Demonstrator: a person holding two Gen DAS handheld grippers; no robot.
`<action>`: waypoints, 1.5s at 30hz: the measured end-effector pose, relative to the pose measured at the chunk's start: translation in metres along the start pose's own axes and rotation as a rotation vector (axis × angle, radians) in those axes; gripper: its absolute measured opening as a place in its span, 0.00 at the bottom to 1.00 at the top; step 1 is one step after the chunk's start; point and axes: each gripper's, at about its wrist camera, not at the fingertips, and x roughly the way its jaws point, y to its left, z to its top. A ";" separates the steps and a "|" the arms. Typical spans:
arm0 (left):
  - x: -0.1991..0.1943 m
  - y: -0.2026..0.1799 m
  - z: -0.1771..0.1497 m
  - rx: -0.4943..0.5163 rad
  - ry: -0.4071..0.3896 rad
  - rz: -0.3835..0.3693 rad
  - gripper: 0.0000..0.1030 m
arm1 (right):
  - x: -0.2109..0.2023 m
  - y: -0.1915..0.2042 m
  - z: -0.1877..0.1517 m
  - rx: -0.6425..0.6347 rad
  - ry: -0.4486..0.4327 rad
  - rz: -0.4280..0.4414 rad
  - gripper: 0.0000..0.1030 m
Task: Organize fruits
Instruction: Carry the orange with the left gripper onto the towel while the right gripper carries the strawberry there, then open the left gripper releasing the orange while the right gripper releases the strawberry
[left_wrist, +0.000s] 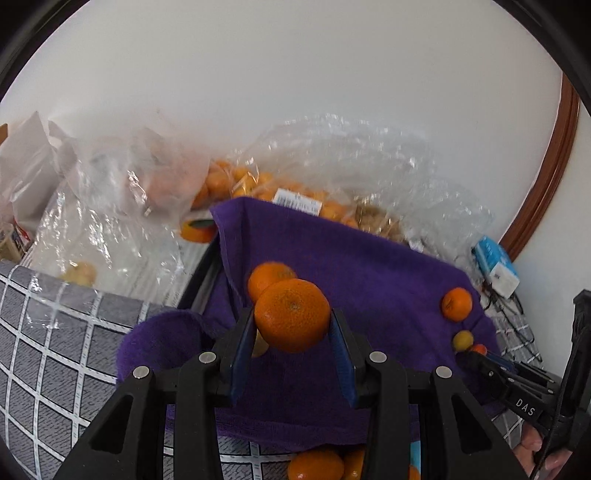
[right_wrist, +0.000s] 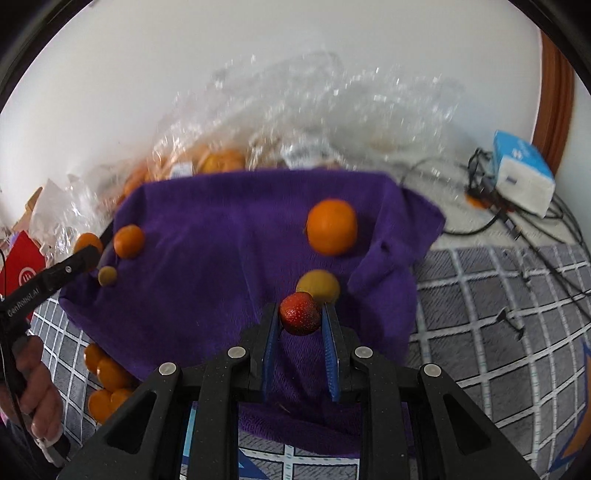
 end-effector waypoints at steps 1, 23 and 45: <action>0.003 -0.002 -0.002 0.014 0.008 0.000 0.37 | 0.002 0.001 -0.001 -0.010 0.006 -0.006 0.22; 0.014 -0.022 -0.011 0.144 0.044 0.096 0.37 | 0.009 0.004 -0.004 -0.048 0.003 -0.079 0.28; -0.019 -0.023 0.000 0.138 -0.041 0.039 0.44 | -0.021 0.011 -0.002 -0.058 -0.109 -0.127 0.51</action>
